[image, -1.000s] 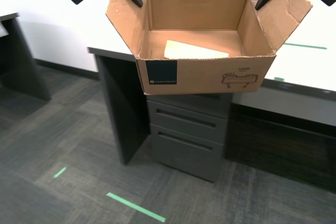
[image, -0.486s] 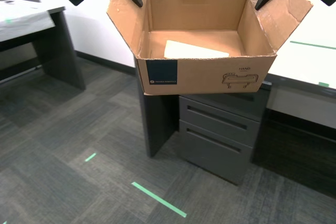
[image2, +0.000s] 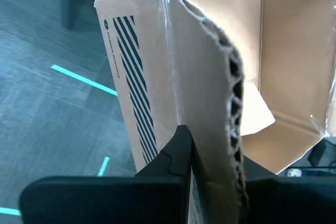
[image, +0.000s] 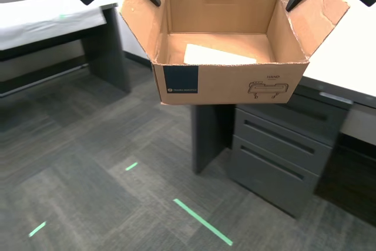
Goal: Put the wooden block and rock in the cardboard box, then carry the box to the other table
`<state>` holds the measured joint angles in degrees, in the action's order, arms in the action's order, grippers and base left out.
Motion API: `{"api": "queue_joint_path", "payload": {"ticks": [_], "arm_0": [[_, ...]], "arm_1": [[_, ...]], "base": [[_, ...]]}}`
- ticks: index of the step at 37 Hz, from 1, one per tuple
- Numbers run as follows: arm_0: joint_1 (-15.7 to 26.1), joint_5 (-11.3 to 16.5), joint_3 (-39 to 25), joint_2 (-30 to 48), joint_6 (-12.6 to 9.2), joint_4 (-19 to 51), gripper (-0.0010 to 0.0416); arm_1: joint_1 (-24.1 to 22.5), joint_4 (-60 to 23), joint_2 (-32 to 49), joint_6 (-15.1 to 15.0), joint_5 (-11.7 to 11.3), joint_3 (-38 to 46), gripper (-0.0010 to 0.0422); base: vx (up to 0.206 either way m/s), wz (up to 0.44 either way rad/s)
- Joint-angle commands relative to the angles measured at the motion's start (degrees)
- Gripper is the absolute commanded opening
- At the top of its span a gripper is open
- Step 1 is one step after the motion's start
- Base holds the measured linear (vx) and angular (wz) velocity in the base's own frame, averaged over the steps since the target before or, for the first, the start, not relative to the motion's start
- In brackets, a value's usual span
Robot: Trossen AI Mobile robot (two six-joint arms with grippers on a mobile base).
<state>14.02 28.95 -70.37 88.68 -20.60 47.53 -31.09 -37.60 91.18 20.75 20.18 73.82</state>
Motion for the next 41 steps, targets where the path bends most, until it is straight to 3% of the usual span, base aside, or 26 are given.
{"api": "queue_joint_path", "payload": {"ticks": [1, 23, 41], "arm_0": [[0.26, 1.20, -0.07, -0.04, -0.68, -0.63, -0.0001], [0.66, 1.20, -0.07, -0.04, -0.87, -0.68, -0.0001], [0.66, 1.20, -0.07, -0.04, -0.90, -0.81, -0.0001]], "arm_1": [[-0.07, 0.07, -0.04, -1.73, 1.22, 0.09, -0.0001], [-0.11, 0.02, -0.04, -2.78, 1.29, 0.09, -0.0001], [-0.15, -0.90, -0.02, -2.80, 1.29, 0.09, -0.0001]], "base": [[0.054, 0.361], [0.096, 0.308], [0.123, 0.150]]}}
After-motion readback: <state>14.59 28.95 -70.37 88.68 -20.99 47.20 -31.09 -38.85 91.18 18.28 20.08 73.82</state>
